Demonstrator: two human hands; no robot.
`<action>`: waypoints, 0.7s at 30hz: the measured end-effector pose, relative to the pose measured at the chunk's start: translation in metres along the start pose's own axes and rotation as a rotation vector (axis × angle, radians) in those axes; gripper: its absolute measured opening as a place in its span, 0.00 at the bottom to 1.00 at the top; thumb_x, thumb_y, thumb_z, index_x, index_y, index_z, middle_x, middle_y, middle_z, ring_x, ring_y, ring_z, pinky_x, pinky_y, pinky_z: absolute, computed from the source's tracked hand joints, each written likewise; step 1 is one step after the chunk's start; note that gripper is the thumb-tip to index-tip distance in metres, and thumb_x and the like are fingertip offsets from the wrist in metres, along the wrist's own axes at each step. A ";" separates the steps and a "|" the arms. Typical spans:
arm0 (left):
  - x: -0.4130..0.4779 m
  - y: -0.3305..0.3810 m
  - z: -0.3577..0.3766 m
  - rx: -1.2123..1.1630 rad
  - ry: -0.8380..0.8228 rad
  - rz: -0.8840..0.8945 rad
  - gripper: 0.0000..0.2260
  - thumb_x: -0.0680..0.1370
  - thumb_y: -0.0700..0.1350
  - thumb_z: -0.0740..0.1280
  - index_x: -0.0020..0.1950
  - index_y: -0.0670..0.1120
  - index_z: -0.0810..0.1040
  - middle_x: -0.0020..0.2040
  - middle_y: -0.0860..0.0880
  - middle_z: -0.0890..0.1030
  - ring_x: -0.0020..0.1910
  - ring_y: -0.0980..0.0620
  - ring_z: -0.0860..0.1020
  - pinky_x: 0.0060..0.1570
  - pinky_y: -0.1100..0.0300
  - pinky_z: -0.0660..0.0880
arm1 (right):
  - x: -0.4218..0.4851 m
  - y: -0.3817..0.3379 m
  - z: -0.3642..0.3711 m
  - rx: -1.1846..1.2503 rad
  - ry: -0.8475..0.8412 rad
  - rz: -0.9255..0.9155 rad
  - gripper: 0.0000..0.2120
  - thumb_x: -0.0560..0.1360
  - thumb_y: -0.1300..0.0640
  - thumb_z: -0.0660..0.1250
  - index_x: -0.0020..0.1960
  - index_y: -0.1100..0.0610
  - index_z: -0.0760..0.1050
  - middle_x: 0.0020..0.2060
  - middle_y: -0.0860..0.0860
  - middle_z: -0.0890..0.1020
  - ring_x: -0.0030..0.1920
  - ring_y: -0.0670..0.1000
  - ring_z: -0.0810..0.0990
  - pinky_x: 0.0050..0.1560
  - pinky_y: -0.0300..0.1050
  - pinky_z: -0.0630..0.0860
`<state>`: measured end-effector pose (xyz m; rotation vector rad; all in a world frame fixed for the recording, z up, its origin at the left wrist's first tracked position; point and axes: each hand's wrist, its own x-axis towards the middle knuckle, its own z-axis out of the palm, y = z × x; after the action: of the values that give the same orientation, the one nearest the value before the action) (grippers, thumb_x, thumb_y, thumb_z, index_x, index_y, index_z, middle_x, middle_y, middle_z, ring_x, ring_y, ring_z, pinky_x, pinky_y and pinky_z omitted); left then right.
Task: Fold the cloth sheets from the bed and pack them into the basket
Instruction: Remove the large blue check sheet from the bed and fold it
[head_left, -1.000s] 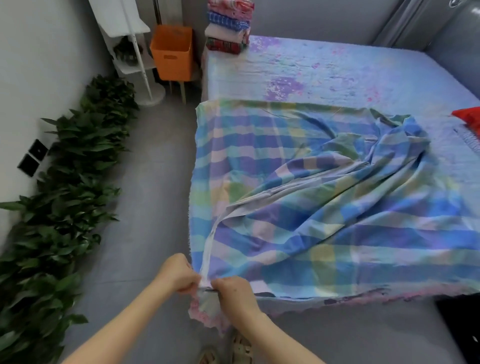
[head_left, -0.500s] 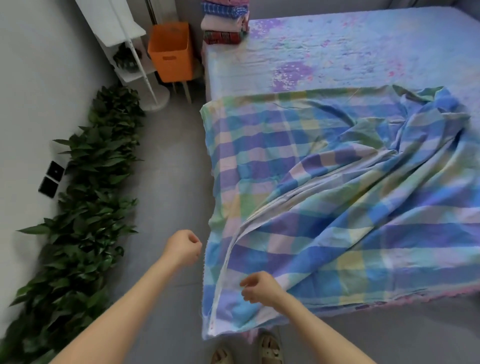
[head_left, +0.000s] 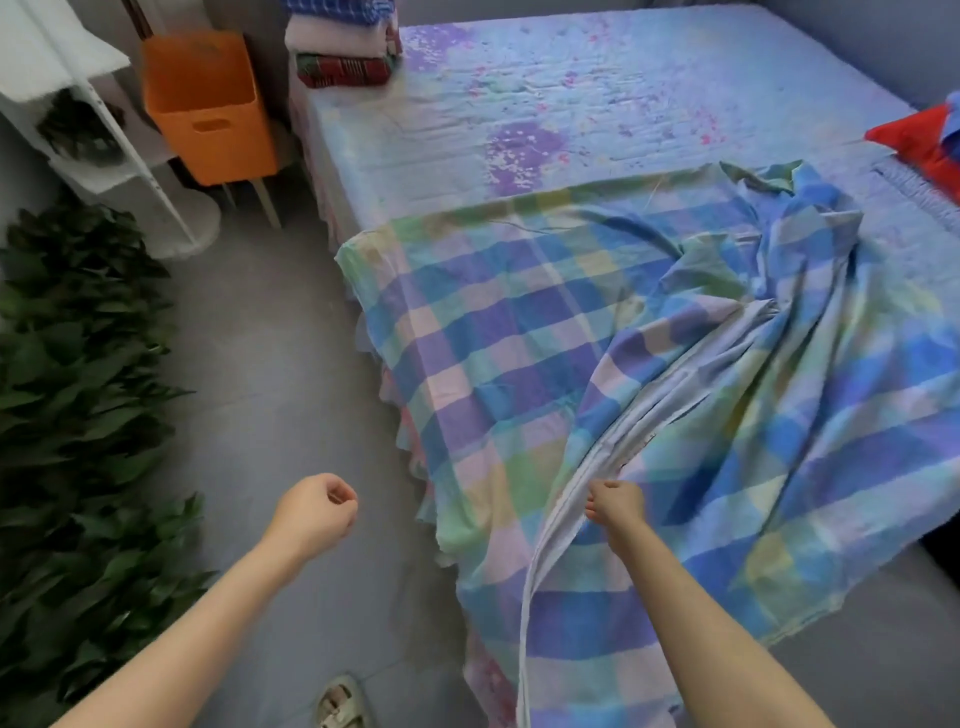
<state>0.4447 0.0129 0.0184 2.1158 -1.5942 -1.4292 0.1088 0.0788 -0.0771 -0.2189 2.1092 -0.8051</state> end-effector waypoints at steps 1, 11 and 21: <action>0.021 -0.001 -0.009 -0.008 -0.009 0.016 0.08 0.74 0.34 0.62 0.37 0.43 0.75 0.33 0.43 0.80 0.33 0.46 0.77 0.36 0.59 0.75 | 0.008 -0.007 0.009 -0.044 0.057 0.021 0.17 0.75 0.63 0.60 0.28 0.57 0.64 0.30 0.58 0.70 0.27 0.53 0.67 0.31 0.44 0.65; 0.158 0.030 -0.007 -0.086 -0.022 0.017 0.10 0.74 0.33 0.62 0.35 0.43 0.75 0.31 0.43 0.78 0.35 0.45 0.76 0.43 0.50 0.77 | 0.062 -0.056 0.048 -0.168 0.424 0.112 0.15 0.72 0.60 0.67 0.55 0.67 0.76 0.53 0.64 0.80 0.52 0.64 0.79 0.49 0.50 0.75; 0.265 0.203 0.051 0.341 -0.225 0.332 0.09 0.74 0.38 0.64 0.35 0.46 0.76 0.34 0.46 0.78 0.36 0.46 0.76 0.32 0.61 0.68 | 0.067 -0.096 0.053 -0.671 0.079 -0.095 0.17 0.74 0.51 0.63 0.29 0.55 0.67 0.27 0.51 0.73 0.38 0.57 0.74 0.31 0.44 0.64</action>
<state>0.2674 -0.2670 -0.0463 1.7646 -2.2908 -1.4014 0.0955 -0.0486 -0.0851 -0.6529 2.3946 -0.1282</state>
